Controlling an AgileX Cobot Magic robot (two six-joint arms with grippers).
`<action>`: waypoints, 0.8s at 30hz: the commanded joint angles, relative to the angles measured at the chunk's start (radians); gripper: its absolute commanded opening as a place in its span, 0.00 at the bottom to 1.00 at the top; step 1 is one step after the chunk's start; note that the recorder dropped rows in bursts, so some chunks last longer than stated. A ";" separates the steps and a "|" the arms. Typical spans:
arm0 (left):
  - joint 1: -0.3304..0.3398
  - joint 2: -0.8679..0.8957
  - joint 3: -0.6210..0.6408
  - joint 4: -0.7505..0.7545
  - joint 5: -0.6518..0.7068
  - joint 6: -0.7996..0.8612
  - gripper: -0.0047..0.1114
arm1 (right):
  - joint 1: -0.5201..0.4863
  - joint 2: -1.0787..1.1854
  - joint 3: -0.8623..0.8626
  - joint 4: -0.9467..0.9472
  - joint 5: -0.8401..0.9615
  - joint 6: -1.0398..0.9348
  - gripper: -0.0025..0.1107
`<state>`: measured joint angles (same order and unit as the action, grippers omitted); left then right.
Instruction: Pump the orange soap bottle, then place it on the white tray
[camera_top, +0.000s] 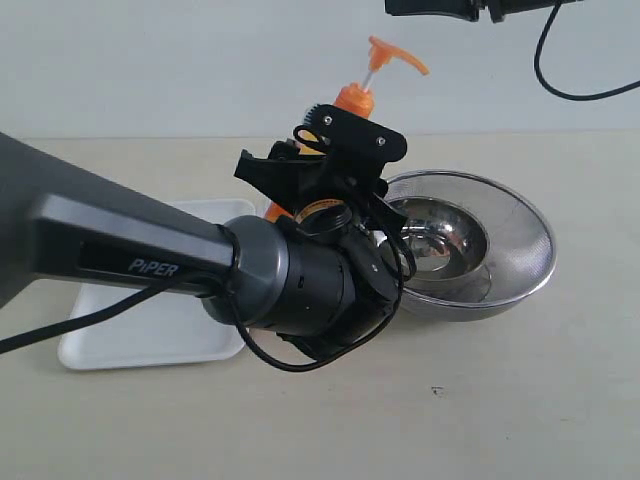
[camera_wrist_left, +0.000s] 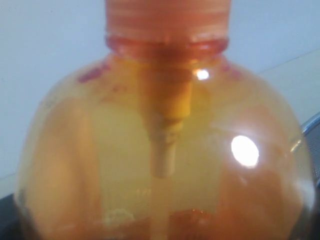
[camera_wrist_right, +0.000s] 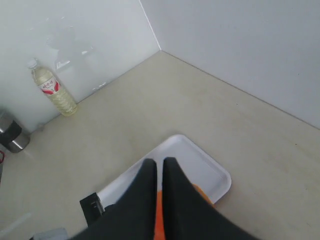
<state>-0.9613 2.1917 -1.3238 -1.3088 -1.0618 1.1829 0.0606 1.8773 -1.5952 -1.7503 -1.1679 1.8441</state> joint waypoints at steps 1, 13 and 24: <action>-0.004 -0.015 -0.014 0.040 -0.060 0.021 0.08 | -0.002 -0.009 -0.014 0.006 -0.006 0.007 0.02; -0.004 -0.015 -0.014 0.042 -0.062 0.025 0.08 | -0.004 -0.076 -0.013 0.006 0.140 -0.126 0.02; -0.004 -0.015 -0.014 0.042 -0.062 0.030 0.08 | -0.004 -0.076 -0.011 0.006 0.249 -0.954 0.02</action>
<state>-0.9613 2.1917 -1.3238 -1.3088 -1.0618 1.1919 0.0606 1.8115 -1.6029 -1.7503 -0.9824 1.0450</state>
